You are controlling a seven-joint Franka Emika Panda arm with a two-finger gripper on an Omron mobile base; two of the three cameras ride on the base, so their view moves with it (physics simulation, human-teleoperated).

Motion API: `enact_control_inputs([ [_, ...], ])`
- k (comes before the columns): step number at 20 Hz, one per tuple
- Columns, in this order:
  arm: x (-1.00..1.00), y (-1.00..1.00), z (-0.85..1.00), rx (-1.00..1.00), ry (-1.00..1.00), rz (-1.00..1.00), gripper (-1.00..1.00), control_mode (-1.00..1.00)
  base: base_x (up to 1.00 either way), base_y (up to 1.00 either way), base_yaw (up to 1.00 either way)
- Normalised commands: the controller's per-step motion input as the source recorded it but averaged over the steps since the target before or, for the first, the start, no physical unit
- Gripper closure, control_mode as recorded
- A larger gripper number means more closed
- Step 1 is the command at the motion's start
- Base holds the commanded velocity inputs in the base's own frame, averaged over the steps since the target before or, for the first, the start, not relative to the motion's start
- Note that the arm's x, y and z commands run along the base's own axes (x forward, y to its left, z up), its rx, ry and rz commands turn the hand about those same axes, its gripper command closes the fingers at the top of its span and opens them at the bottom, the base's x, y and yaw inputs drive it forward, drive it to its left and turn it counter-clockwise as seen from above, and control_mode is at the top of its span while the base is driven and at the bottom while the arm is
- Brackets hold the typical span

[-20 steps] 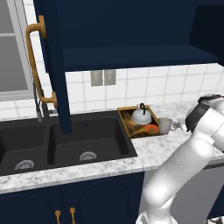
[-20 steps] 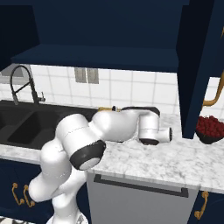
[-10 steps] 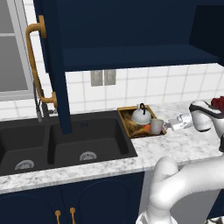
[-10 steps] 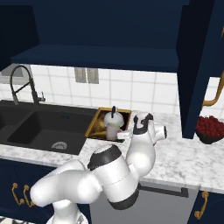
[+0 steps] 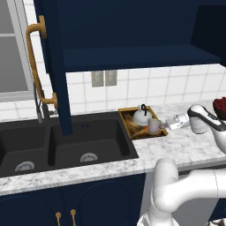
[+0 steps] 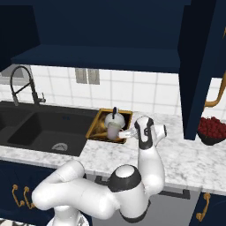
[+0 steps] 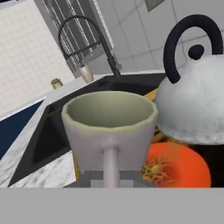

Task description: Pick the kettle from the counter and place it on the tray. Then pick the mug from the cabinet and place it on the tray. Then close the cabinet doors.

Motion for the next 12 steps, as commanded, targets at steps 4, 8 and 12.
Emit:
enact_control_inputs([
  [4,0.12,0.14,-0.03,0.0,-0.06,0.01,1.0,-1.0,0.0,0.0,0.0],
  [8,0.09,0.03,0.0,0.0,-0.01,0.03,1.0,-1.0,0.0,0.0,0.0],
  [12,0.0,0.02,0.0,0.0,0.0,0.0,-1.0,-1.0,0.0,0.0,0.0],
])
